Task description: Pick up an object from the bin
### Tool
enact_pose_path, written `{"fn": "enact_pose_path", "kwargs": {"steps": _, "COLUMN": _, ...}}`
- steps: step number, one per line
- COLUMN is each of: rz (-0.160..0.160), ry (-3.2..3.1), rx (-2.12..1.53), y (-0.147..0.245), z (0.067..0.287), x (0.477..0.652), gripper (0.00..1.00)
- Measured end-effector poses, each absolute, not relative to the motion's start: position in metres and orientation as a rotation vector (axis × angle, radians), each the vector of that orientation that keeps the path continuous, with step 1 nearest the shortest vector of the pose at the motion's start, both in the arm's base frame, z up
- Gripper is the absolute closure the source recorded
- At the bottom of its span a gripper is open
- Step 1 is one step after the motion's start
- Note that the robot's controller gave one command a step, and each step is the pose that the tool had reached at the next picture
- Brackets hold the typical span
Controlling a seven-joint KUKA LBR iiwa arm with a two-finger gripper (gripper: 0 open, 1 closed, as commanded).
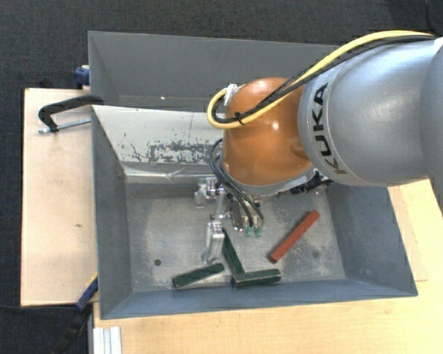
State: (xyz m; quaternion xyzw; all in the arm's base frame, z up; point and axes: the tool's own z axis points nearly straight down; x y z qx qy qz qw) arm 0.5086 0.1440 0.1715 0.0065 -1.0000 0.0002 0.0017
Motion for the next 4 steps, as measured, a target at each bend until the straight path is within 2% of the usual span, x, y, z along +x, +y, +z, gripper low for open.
{"fn": "enact_pose_path", "kwargs": {"steps": 1, "rz": 0.000, "ry": -3.134, "rx": 0.221, "y": 0.139, "z": 0.149, "x": 0.503, "gripper": 0.00}}
{"fn": "enact_pose_path", "kwargs": {"steps": 2, "rz": -0.002, "ry": -3.076, "rx": 0.644, "y": 0.111, "z": 0.124, "x": 0.500, "gripper": 0.00}}
{"fn": "enact_pose_path", "kwargs": {"steps": 3, "rz": -0.002, "ry": -3.117, "rx": 0.400, "y": 0.055, "z": 0.081, "x": 0.494, "gripper": 1.00}}
{"fn": "enact_pose_path", "kwargs": {"steps": 4, "rz": -0.002, "ry": -3.117, "rx": 0.399, "y": 0.055, "z": 0.081, "x": 0.494, "gripper": 0.00}}
